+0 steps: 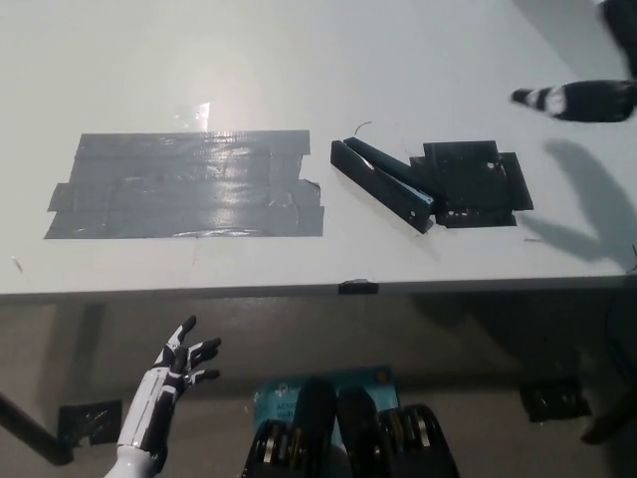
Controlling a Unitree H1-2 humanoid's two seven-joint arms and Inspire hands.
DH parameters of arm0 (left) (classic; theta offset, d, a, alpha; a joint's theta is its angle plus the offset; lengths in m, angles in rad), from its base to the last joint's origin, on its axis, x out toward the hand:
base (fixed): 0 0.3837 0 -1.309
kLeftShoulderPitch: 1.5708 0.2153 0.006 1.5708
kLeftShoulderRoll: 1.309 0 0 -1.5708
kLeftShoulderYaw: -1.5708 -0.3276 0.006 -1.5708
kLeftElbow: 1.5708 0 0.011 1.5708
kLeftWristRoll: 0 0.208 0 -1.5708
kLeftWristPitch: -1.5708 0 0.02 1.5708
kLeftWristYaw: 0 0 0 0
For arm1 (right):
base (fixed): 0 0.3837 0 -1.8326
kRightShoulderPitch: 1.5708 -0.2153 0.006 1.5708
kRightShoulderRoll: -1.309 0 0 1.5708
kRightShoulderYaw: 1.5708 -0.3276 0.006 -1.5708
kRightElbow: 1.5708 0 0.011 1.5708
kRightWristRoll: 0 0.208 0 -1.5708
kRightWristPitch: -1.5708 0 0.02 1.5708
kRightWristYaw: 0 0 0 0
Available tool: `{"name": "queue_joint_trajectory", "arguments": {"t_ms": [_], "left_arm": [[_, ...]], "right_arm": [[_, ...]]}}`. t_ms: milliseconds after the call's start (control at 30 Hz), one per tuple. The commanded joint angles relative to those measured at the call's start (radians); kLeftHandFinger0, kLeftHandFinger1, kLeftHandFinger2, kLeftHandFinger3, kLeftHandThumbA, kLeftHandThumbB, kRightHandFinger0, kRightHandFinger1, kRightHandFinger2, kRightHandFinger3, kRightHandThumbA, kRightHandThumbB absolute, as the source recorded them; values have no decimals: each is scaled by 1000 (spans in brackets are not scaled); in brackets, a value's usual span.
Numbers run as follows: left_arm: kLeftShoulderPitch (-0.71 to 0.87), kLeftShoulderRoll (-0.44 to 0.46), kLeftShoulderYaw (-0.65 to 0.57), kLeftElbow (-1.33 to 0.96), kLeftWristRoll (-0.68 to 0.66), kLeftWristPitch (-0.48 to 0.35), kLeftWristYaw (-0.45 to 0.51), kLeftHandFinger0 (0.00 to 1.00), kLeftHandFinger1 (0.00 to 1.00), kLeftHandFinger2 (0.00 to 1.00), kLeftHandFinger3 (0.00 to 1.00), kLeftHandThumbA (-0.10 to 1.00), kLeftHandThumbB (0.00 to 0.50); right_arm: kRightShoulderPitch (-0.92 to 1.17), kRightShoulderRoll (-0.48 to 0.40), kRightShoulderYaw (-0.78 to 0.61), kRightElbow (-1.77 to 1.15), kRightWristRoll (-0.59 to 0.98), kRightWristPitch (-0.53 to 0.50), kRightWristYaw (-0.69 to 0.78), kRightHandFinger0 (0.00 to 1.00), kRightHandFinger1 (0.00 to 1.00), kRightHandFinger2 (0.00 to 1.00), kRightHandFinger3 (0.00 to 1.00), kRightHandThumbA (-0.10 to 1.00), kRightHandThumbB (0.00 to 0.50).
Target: A person hands a stapler to the robot and the robot grabs it with its right hand and places it on the desk infront of it
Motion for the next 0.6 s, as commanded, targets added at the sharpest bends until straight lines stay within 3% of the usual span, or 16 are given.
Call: {"name": "queue_joint_trajectory", "arguments": {"t_ms": [0,67,167,233,333,467,567], "left_arm": [[-1,11,-15,-15,8,-16,-17,793,875,844,993,1000,409],[5,11,-17,-9,8,-20,-18,833,906,883,999,1000,427],[19,8,-19,-2,1,-25,-21,914,984,954,1000,1000,446],[32,10,-23,-1,-5,-35,-29,1000,1000,1000,1000,1000,462],[50,13,-31,-1,-10,-48,-36,1000,1000,1000,1000,1000,499],[52,14,-33,8,-27,-68,-45,1000,1000,1000,1000,1000,500],[65,14,-35,12,-39,-78,-52,1000,1000,1000,1000,1000,500]], "right_arm": [[189,25,-132,-392,104,17,22,1000,1000,1000,1000,1000,375],[300,81,-108,-464,193,16,-10,1000,1000,1000,1000,1000,360],[492,197,-29,-445,237,-73,-50,1000,1000,1000,1000,941,330],[601,273,19,-370,244,-131,-67,1000,1000,1000,1000,922,274],[699,340,55,-246,212,-232,-93,1000,1000,1000,1000,994,232],[760,414,63,-40,203,-322,-114,1000,1000,1000,1000,1000,215],[770,418,70,80,182,-365,-104,1000,1000,1000,1000,1000,202]]}}
